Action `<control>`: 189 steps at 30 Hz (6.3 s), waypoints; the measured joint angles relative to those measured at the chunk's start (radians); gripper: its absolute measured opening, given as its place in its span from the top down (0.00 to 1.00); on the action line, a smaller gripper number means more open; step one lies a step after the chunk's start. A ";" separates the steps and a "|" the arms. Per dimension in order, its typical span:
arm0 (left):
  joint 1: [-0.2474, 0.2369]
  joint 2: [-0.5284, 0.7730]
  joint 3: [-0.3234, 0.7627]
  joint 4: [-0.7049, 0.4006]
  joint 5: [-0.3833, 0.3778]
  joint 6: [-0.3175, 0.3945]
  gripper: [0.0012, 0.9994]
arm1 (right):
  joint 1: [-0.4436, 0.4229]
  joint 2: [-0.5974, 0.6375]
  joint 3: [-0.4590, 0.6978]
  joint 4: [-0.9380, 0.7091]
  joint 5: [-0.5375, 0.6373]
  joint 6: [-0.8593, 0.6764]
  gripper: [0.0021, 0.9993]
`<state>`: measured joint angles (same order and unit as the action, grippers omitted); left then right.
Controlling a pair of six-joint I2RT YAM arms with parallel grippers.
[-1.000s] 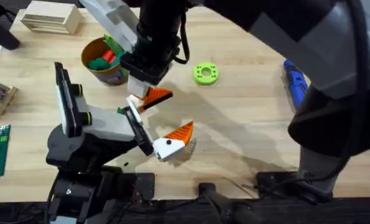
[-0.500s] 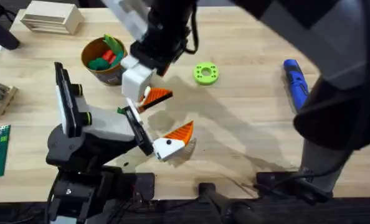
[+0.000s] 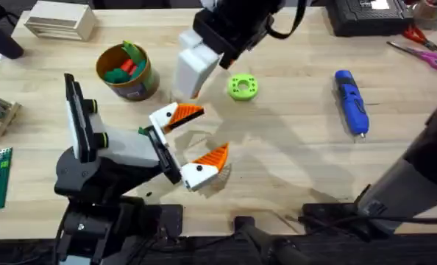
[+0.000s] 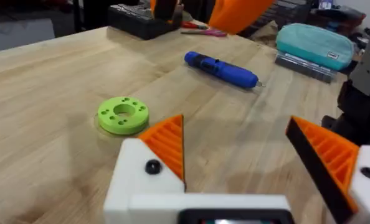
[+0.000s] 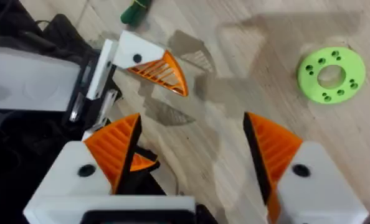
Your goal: Pick up the gripper from the table and insert it into the empty holder that is missing its gripper. Then pick up a screw, insert it into the mounting hole, and use the screwdriver to tighten it. Finally, clean up the table by picking up the vegetable and placing it into the bucket.
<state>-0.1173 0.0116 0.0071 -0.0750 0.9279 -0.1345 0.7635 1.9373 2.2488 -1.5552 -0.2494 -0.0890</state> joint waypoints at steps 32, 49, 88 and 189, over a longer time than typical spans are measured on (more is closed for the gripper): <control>0.000 0.000 0.000 0.000 0.000 0.007 0.99 | 0.002 -1.285 -1.216 0.470 0.175 0.561 0.01; 0.000 0.000 0.000 0.000 -0.001 0.007 0.99 | -0.590 -0.993 -1.219 0.546 0.491 0.360 0.01; 0.000 0.000 0.000 -0.008 0.000 0.007 0.99 | -1.071 -0.226 -1.218 1.075 0.159 -0.298 0.56; 0.000 0.000 0.000 -0.008 0.000 0.007 0.99 | 0.104 -0.676 -1.541 2.491 -0.118 0.299 0.97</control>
<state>-0.1173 0.0120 0.0074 -0.0834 0.9283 -0.1272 0.8677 1.2617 0.7074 0.9356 -0.3676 0.2096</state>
